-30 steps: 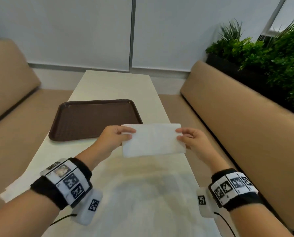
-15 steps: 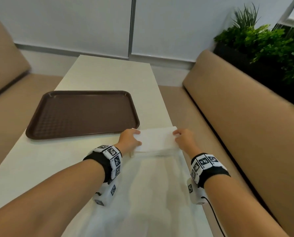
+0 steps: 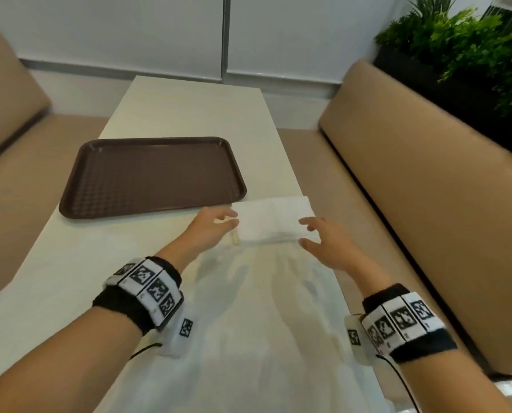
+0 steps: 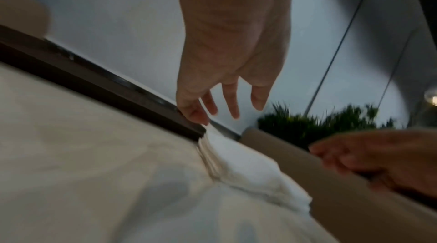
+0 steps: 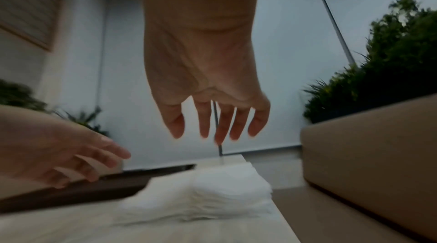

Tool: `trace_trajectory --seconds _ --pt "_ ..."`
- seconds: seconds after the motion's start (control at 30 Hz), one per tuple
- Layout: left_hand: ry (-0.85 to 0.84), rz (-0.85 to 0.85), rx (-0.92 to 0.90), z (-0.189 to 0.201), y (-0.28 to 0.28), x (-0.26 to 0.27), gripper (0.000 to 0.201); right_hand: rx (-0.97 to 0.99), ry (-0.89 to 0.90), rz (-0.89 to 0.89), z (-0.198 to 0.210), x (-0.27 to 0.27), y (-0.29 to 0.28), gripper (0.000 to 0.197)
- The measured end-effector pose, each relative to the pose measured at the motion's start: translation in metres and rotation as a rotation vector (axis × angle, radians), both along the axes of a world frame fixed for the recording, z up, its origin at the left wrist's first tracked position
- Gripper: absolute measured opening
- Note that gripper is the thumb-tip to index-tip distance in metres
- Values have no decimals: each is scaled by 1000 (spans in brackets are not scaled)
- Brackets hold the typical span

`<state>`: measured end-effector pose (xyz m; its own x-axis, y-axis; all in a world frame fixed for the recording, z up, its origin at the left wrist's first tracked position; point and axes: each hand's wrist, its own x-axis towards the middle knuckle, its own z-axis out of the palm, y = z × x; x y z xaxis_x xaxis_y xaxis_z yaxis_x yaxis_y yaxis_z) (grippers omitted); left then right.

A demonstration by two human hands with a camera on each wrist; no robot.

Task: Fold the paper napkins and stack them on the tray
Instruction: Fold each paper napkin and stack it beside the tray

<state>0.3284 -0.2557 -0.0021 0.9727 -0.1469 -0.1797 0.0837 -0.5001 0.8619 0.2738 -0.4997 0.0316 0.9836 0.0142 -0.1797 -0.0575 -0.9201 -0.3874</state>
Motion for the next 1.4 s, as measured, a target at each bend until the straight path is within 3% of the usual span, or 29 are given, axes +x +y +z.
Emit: trace_trajectory --seconds 0.13,0.27,0.37,0.53,0.77,0.83,0.93,1.13,1.23,1.33,1.4 --pt "56 -58 -138 24 57 -74 16 88 215 180 12 -88 12 36" --pt "95 -18 -194 26 100 -140 17 84 360 129 -8 -144 24 47" --pt "92 40 -245 20 123 -175 15 -4 390 60 -24 -167 38 63" --pt "85 64 -324 10 145 -213 15 -28 327 91 -37 -192 80 67" --pt "53 89 -362 13 151 -232 14 -53 332 37 -53 -202 102 51" --pt "43 92 -381 16 151 -233 24 -72 308 48 -55 -205 104 33" --pt "27 86 -401 19 150 -235 23 -31 252 18 -54 -211 104 20" --pt "-5 51 -370 27 144 -233 13 364 -94 -30 1 -218 96 9" --pt "-21 18 -366 34 137 -233 14 526 -224 37 40 -218 101 6" --pt "-47 -8 -345 41 128 -230 19 614 -323 137 77 -223 103 2" --pt "-22 -39 -353 46 121 -228 37 747 -367 175 103 -228 102 8"
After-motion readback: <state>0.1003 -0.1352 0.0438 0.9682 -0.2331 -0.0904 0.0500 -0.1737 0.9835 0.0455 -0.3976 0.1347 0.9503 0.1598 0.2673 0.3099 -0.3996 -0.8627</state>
